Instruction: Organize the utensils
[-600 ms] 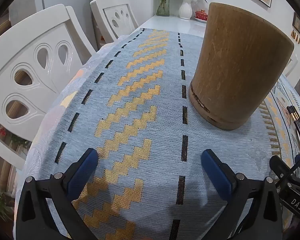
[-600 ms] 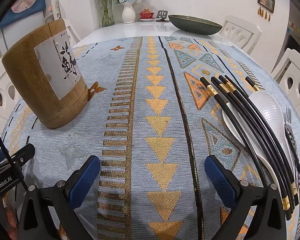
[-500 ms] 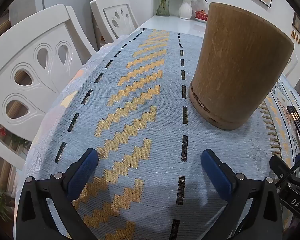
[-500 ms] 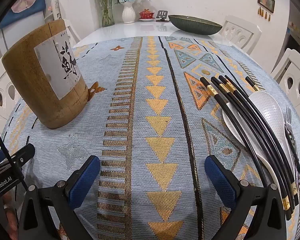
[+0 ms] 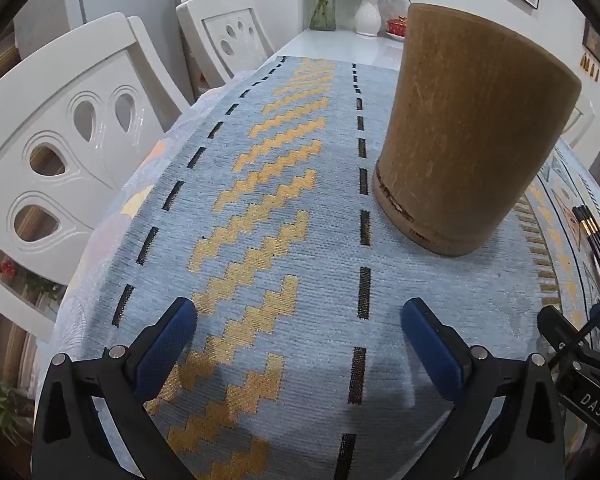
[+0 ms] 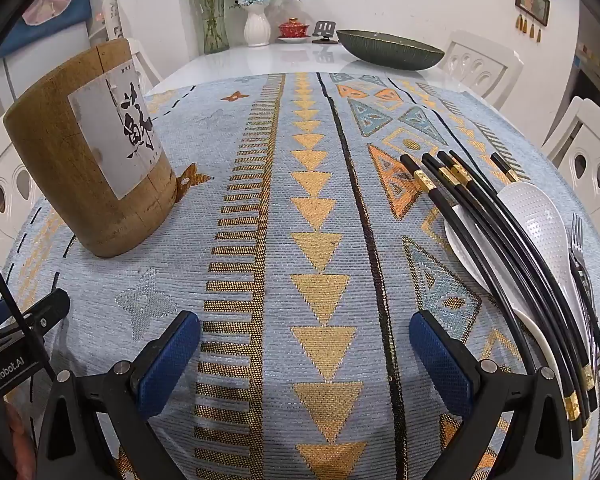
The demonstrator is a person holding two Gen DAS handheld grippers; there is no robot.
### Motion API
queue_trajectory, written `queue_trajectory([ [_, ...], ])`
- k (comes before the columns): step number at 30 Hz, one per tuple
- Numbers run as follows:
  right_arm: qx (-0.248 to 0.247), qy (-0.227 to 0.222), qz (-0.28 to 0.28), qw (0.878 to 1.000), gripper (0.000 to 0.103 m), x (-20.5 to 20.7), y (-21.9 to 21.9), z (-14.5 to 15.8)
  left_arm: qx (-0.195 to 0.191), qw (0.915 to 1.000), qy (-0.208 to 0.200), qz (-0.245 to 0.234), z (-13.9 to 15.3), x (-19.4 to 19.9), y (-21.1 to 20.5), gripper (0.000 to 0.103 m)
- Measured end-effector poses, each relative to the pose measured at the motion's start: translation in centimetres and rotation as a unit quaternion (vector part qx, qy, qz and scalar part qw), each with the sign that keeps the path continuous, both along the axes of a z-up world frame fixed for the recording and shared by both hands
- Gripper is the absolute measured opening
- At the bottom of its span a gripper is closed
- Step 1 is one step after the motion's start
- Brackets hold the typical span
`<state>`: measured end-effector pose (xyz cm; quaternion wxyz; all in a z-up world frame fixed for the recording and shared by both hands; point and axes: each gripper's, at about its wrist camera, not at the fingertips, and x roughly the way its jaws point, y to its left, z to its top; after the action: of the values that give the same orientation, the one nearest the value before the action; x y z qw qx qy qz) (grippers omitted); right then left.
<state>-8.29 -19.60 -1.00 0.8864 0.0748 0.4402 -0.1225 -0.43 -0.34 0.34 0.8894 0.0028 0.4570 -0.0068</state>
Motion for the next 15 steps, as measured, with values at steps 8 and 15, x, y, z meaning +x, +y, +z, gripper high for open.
queue_trajectory([
  [8, 0.0, 0.0, 0.0, 1.0, 0.103, -0.02, 0.02, 0.0, -0.007, 1.0, -0.001, -0.002, -0.01, -0.1, 0.42, 0.103],
  [15, 0.0, 0.0, 0.0, 1.0, 0.103, -0.03, 0.04, 0.01, -0.003, 1.0, 0.0, -0.001, -0.03, 0.16, 0.57, 0.103],
])
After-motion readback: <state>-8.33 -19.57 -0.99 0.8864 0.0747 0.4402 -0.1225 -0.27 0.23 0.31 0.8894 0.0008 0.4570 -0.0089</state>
